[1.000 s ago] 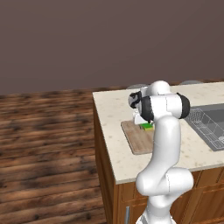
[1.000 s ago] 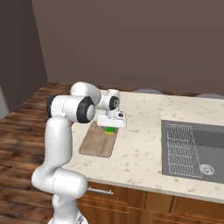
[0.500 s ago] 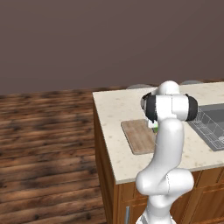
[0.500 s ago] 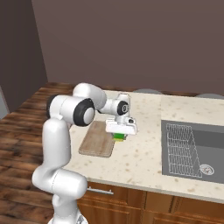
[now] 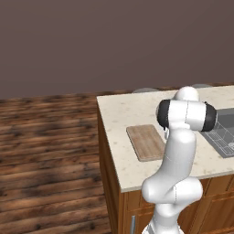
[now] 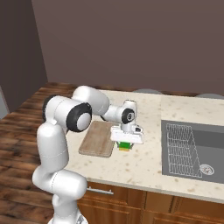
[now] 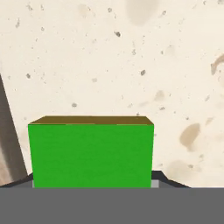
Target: Pick up the sponge from the counter and clean the cutting board by briefly scrubbing or pressing down on the cutting board. Once finished, release the sponge.
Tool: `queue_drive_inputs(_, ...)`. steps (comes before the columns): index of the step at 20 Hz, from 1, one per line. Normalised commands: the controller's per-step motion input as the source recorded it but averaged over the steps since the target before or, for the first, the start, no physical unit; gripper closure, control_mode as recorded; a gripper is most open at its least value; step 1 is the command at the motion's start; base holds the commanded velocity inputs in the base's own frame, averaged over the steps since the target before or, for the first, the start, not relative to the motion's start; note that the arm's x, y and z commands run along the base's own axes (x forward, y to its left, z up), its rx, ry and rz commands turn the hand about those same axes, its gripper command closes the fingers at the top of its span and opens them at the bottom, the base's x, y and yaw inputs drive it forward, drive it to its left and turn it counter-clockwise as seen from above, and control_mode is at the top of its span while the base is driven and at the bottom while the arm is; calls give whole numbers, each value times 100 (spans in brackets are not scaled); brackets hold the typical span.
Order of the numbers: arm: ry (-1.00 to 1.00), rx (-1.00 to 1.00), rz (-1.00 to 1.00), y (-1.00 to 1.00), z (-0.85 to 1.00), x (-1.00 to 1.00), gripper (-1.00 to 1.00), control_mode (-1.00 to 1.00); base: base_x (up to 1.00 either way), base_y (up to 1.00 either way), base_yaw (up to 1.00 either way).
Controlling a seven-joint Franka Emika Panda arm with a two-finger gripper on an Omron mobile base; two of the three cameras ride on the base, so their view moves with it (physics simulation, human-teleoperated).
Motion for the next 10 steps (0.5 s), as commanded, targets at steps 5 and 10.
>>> queue_drive_inputs(5, 0, 0, 0, -33, 0, -44, 100, -100, 0, 0, 0)
queue_drive_inputs(10, 0, 0, 0, -13, -7, -42, 100, -100, 0, 0, 0)
